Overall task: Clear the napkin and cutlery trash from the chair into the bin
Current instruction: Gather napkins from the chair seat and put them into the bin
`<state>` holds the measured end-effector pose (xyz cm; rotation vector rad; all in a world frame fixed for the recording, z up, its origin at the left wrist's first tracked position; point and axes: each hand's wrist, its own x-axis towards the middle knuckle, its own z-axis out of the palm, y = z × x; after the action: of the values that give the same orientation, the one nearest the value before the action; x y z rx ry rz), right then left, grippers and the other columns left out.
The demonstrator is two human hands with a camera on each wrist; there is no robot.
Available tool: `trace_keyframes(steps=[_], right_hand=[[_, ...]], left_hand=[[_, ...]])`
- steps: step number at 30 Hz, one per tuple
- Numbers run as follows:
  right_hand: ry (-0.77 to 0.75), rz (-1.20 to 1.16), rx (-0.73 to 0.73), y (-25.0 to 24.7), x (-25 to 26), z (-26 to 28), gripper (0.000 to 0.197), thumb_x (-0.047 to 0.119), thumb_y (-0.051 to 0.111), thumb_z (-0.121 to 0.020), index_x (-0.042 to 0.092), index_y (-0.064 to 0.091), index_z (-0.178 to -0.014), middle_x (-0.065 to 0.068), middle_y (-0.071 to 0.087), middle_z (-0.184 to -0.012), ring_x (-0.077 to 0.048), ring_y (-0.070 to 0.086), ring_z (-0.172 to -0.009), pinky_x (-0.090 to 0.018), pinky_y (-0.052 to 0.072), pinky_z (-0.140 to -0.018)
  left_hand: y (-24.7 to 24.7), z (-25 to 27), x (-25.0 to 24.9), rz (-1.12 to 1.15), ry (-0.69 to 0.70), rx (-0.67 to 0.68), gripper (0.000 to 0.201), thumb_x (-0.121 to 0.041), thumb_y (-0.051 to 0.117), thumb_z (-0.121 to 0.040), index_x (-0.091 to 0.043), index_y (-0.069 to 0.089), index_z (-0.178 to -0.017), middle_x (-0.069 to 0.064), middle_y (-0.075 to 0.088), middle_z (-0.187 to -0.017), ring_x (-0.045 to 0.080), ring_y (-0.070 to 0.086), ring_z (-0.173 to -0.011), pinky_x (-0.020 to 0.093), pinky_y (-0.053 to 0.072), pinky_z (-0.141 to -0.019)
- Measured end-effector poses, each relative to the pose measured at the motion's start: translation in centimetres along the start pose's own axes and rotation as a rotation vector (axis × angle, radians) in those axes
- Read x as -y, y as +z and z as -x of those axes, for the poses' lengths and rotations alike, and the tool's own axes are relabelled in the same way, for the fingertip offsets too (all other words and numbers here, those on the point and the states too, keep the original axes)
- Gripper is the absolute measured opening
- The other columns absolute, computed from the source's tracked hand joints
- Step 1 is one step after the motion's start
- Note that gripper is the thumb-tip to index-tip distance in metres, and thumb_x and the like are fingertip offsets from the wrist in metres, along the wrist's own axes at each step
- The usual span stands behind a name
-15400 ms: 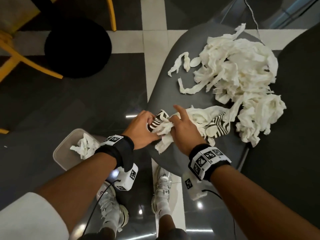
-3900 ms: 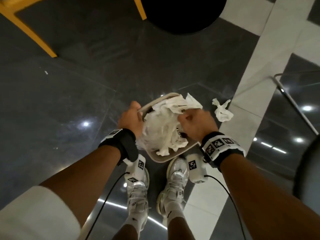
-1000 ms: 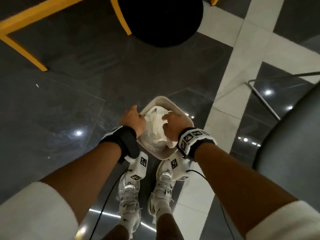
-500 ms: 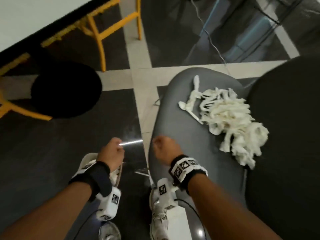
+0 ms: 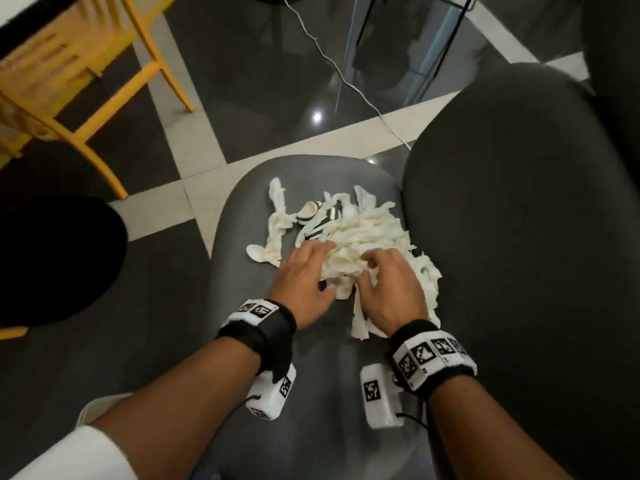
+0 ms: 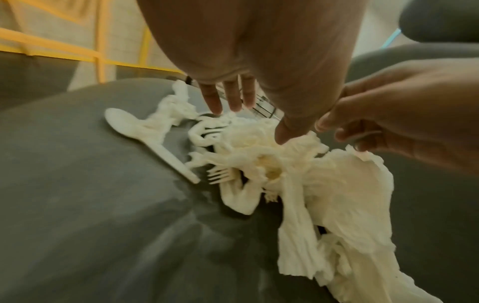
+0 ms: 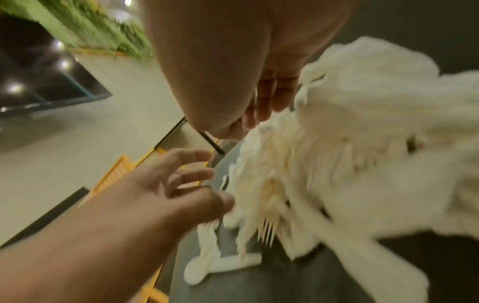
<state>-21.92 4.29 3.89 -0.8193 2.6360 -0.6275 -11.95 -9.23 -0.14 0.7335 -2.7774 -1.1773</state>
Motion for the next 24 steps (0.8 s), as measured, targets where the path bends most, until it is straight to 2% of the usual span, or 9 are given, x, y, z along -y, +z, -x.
trace_keyframes(steps=[5, 7, 9, 11, 12, 15, 17, 20, 24], right_hand=[[0.119, 0.114, 0.011, -2.1, -3.7, -2.0, 0.043, 0.026, 0.059, -0.086, 0.022, 0.054, -0.129, -0.005, 0.049, -0.137, -0.027, 0.041, -0.127, -0.043, 0.038, -0.106], [0.121, 0.181, 0.021, -1.9, -4.4, -1.7, 0.055, 0.036, 0.063, -0.082, 0.024, 0.049, -0.134, -0.003, 0.044, -0.143, -0.028, 0.033, -0.135, -0.046, 0.031, -0.111], [0.134, 0.265, 0.069, -1.6, -5.2, -1.5, 0.076, 0.048, 0.069, -0.076, 0.025, 0.038, -0.142, -0.003, 0.035, -0.151, -0.029, 0.026, -0.142, -0.048, 0.026, -0.115], [0.19, 0.293, 0.157, -1.3, -5.8, -1.5, 0.1, 0.052, 0.078, -0.07, 0.026, 0.023, -0.149, -0.005, 0.031, -0.154, -0.032, 0.03, -0.142, -0.05, 0.03, -0.113], [0.216, 0.289, 0.194, -1.2, -5.8, -1.5, 0.104, 0.049, 0.081, -0.069, 0.026, 0.019, -0.149, -0.006, 0.035, -0.151, -0.033, 0.039, -0.137, -0.05, 0.037, -0.109], [0.211, 0.345, 0.222, -1.3, -5.5, -1.7, 0.068, 0.034, 0.07, -0.082, 0.024, 0.034, -0.139, -0.008, 0.057, -0.125, -0.033, 0.061, -0.109, -0.045, 0.049, -0.085], [0.177, 0.404, 0.183, -2.1, -4.3, -1.9, 0.041, 0.033, 0.06, -0.087, 0.021, 0.052, -0.125, -0.007, 0.062, -0.112, -0.031, 0.063, -0.101, -0.043, 0.048, -0.084], [0.119, 0.442, 0.072, -3.5, -1.7, -1.8, 0.032, 0.043, 0.051, -0.084, 0.018, 0.062, -0.102, -0.006, 0.068, -0.096, -0.03, 0.063, -0.09, -0.044, 0.044, -0.087], [0.03, 0.41, -0.035, -4.7, 2.4, -0.5, 0.044, 0.049, 0.045, -0.08, 0.014, 0.066, -0.098, -0.008, 0.063, -0.103, -0.031, 0.054, -0.099, -0.048, 0.045, -0.087]], left_hand=[[3.3, -4.3, -3.5, -0.175, -0.072, 0.112, 0.1, -0.027, 0.072, -0.078, -0.045, 0.007, -0.152, -0.003, -0.004, -0.163, 0.032, 0.005, -0.151, 0.057, 0.024, -0.115], [3.5, -5.9, -3.4, -0.117, -0.135, 0.127, 0.087, -0.017, 0.066, -0.082, -0.042, 0.021, -0.151, 0.005, 0.021, -0.159, 0.031, 0.024, -0.146, 0.052, 0.033, -0.113], [3.0, -6.7, -3.0, 0.047, -0.168, 0.003, 0.049, -0.009, 0.055, -0.085, -0.029, 0.056, -0.13, 0.006, 0.056, -0.129, 0.027, 0.052, -0.122, 0.032, 0.042, -0.096], [2.0, -6.5, -2.6, 0.202, -0.236, -0.171, 0.029, -0.009, 0.044, -0.084, -0.017, 0.067, -0.101, 0.005, 0.065, -0.104, 0.024, 0.06, -0.098, 0.024, 0.041, -0.078], [1.3, -6.3, -2.3, 0.324, -0.275, -0.227, 0.03, -0.008, 0.04, -0.084, -0.012, 0.066, -0.097, 0.004, 0.067, -0.099, 0.022, 0.06, -0.093, 0.025, 0.043, -0.077], [-1.2, -4.9, -1.1, 0.611, -0.35, -0.361, 0.025, -0.007, 0.04, -0.085, -0.003, 0.064, -0.085, 0.0, 0.062, -0.081, 0.01, 0.053, -0.073, 0.022, 0.045, -0.069], [-2.5, -3.8, 0.0, 0.627, -0.4, -0.429, 0.027, -0.024, 0.041, -0.085, -0.003, 0.053, -0.071, 0.001, 0.051, -0.07, 0.012, 0.043, -0.064, 0.028, 0.038, -0.062], [-4.3, -2.0, 0.9, 0.667, -0.462, -0.408, 0.04, -0.046, 0.056, -0.083, -0.009, 0.054, -0.067, -0.002, 0.055, -0.07, 0.014, 0.048, -0.065, 0.029, 0.04, -0.062], [-5.4, 0.8, 2.2, 0.709, -0.565, -0.351, 0.009, -0.012, 0.07, -0.073, -0.005, 0.066, -0.078, 0.001, 0.064, -0.071, 0.016, 0.058, -0.066, 0.03, 0.049, -0.065]])
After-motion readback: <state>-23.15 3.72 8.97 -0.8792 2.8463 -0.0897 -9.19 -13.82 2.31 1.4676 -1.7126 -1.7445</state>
